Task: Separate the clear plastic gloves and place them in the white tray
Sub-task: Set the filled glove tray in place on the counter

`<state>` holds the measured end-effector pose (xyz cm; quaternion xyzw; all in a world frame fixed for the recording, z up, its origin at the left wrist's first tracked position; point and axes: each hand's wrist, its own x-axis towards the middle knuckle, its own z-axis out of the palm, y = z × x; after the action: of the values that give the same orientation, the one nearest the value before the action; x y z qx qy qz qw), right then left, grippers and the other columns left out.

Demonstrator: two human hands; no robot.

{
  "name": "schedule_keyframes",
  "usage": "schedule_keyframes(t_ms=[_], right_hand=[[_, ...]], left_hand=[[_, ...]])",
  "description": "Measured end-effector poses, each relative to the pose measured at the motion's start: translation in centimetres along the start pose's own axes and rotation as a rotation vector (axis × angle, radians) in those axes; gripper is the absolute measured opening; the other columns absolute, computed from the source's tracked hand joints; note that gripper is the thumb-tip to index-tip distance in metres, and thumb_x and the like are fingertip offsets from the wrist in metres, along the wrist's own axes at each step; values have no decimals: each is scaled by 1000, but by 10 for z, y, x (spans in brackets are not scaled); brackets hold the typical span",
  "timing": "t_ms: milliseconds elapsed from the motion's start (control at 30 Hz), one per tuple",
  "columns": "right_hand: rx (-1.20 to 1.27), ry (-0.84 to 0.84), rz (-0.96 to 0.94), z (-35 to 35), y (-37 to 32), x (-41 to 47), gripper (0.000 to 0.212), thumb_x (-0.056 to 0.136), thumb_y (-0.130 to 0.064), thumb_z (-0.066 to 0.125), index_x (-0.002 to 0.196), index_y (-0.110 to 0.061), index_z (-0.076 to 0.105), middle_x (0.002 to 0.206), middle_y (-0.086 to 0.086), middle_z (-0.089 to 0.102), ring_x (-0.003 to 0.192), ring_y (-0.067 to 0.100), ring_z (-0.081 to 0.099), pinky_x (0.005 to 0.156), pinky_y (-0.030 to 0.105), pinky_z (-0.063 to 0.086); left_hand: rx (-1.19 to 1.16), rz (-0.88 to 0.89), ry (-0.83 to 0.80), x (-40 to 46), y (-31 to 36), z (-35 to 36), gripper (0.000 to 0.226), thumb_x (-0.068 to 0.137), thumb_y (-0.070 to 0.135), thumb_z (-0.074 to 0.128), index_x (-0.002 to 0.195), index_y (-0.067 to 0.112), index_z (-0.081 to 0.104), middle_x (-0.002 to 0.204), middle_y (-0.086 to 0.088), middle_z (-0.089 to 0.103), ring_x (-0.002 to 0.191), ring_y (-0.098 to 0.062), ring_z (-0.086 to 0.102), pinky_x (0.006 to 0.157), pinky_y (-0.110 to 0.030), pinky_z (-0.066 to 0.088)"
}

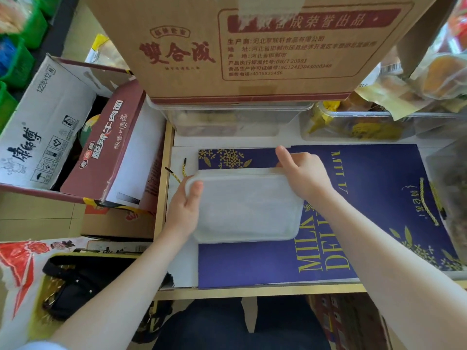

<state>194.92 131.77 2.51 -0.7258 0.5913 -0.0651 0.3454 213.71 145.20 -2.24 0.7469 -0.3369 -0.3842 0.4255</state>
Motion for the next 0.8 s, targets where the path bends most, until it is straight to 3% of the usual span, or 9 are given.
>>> schedule_keyframes(t_ms=[67,167,233,300,400,500,633,700,800], right_hand=[[-50,24,11,3,-4,0,68,96,-49,31,78,7,63,74,20,63,72,36,57,61,35,45],[-158,43,6,-5,-15,-4,61,96,-46,30,52,-5,44,57,8,46,59,30,45,49,29,30],[-243,72,-80,-9,-27,-6,59,96,-44,31,47,-12,35,53,5,40,56,28,40,46,27,24],[-274,91,-197,-9,-43,-9,57,95,-42,34,47,-12,35,50,4,38,55,29,38,45,28,22],[-34,110,-263,-6,-55,-11,53,95,-42,37,62,-6,58,58,9,55,62,31,51,52,34,36],[311,79,-153,-9,-42,-10,57,96,-47,34,78,-1,62,68,1,59,67,20,52,62,32,39],[275,-39,2,2,-7,-15,70,91,-59,27,68,4,48,63,7,41,60,18,36,56,31,26],[288,26,-7,7,0,-17,85,79,-66,18,74,12,54,63,14,44,61,21,39,57,32,28],[262,138,3,7,0,-13,84,74,-63,12,67,1,65,66,19,59,61,21,48,60,32,37]], left_hand=[[-37,-59,-66,4,-5,-4,107,59,90,35,127,9,51,124,3,54,121,-14,47,102,-16,32],[18,19,-82,8,10,-15,76,67,64,52,128,18,50,120,11,53,119,-7,47,88,2,30],[332,219,-138,11,32,-19,76,69,62,58,134,23,46,122,11,55,115,-5,49,88,-4,32],[744,353,-221,12,58,-12,78,72,70,58,134,25,46,128,7,56,116,-14,52,91,-24,41],[1017,341,-269,11,82,5,73,71,75,49,122,23,51,117,3,60,106,-22,57,79,-32,46],[821,278,-220,9,84,3,62,72,70,54,106,17,56,97,2,60,95,-23,57,72,-33,44],[528,169,-100,7,72,-7,54,72,58,65,101,13,59,96,0,61,90,-22,57,76,-37,48],[478,155,-90,4,67,-3,51,72,53,68,100,11,59,92,2,60,87,-20,56,72,-32,46],[414,148,-71,2,63,1,44,73,49,69,93,12,56,80,8,55,80,-17,53,65,-28,38]])
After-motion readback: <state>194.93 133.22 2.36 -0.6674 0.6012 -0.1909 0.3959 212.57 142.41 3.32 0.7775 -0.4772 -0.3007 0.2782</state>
